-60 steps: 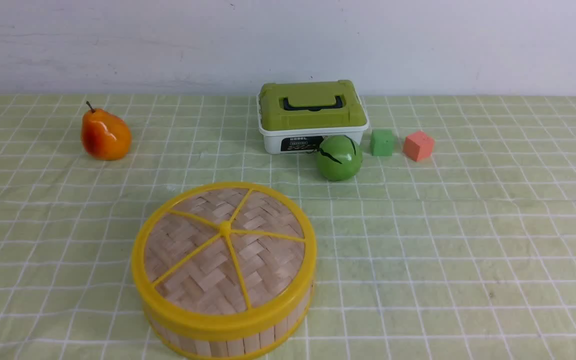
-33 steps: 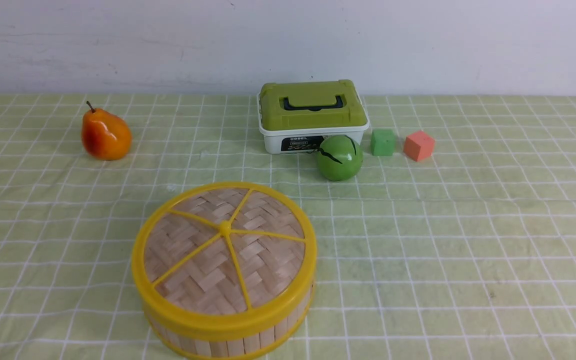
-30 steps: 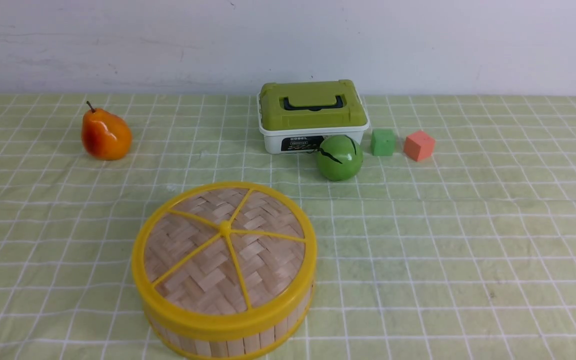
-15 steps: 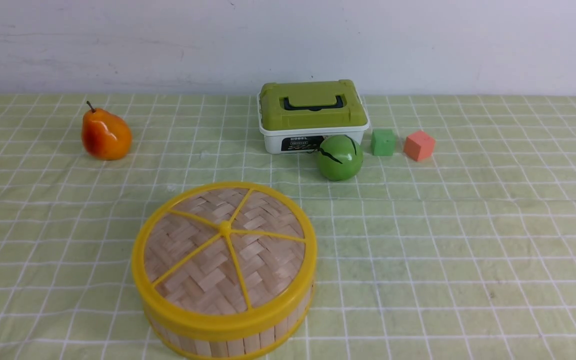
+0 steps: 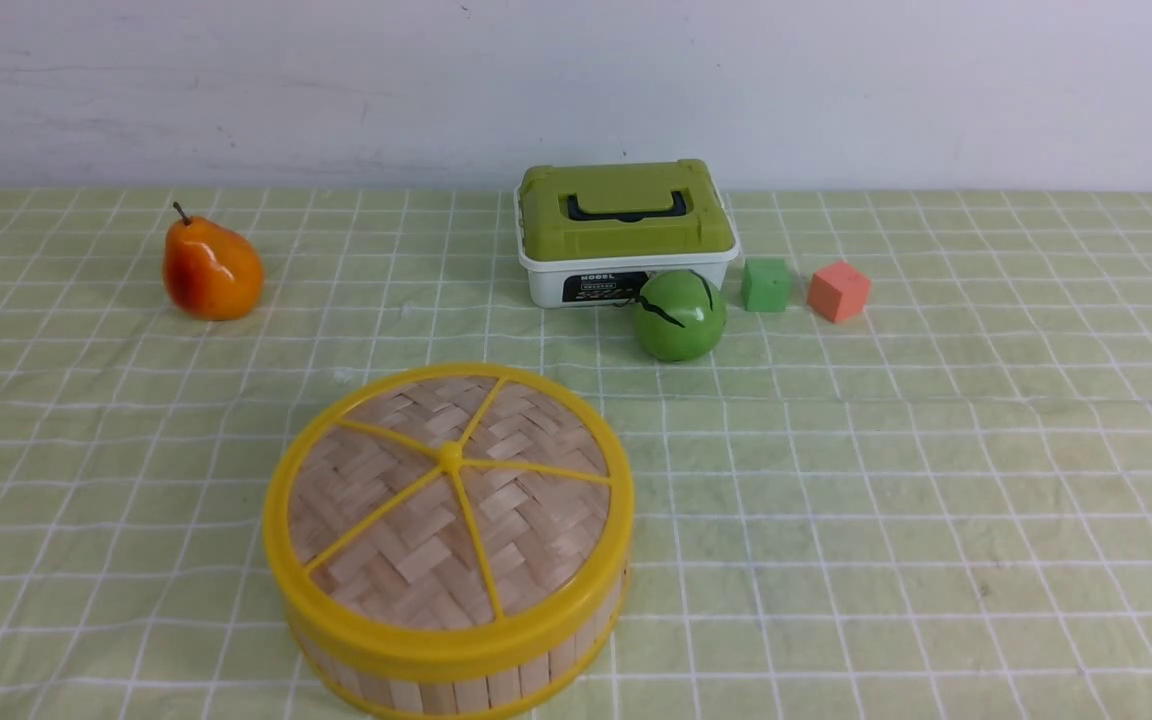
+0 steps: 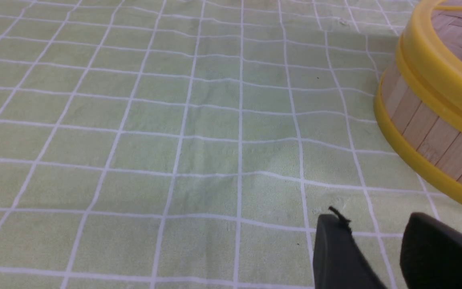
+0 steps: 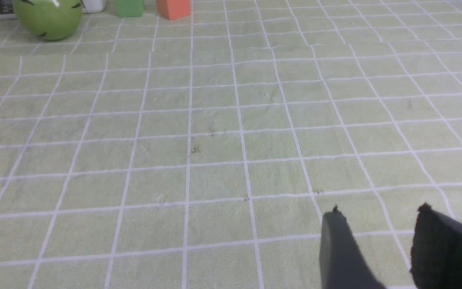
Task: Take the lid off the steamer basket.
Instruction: Use the right arm to lift the lid of the steamer
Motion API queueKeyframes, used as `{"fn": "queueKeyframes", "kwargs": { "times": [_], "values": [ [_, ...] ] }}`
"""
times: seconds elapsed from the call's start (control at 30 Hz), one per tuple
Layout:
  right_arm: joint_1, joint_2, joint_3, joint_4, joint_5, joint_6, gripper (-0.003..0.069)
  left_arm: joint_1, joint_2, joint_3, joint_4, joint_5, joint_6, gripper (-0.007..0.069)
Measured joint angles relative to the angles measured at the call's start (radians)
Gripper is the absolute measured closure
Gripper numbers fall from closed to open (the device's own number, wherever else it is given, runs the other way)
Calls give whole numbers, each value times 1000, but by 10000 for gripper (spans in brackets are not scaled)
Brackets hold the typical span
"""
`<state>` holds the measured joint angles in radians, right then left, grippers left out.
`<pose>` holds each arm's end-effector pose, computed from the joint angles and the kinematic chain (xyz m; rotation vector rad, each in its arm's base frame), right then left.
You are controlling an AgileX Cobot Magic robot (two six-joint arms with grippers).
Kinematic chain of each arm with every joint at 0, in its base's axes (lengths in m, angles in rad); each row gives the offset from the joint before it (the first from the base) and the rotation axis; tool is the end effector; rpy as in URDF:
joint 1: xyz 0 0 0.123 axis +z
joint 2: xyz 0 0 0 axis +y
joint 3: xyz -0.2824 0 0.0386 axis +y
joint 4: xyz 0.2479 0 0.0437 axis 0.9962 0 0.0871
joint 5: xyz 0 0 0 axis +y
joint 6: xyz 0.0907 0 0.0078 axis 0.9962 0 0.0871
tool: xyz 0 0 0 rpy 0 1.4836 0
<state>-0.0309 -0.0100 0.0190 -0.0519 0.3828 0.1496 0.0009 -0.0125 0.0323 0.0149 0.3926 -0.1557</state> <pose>0.0522 -0.0034 0.1729 0.1373 1.8700 0.0304 0.0521 0.0006 0.1676 -0.1392 1.8919 -0.0906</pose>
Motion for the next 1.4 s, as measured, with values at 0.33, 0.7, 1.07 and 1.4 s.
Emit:
{"fn": "queueKeyframes", "kwargs": {
  "times": [0.33,0.7,1.07,1.4],
  "values": [
    [0,0,5,552,0,213,418,0,0,0,0,0,0,386],
    [0,0,7,751,-2,270,418,0,0,0,0,0,0,386],
    [0,201,-404,582,175,-150,637,0,0,0,0,0,0,386],
    [13,905,-1210,557,810,-574,673,0,0,0,0,0,0,386]
  ]
}}
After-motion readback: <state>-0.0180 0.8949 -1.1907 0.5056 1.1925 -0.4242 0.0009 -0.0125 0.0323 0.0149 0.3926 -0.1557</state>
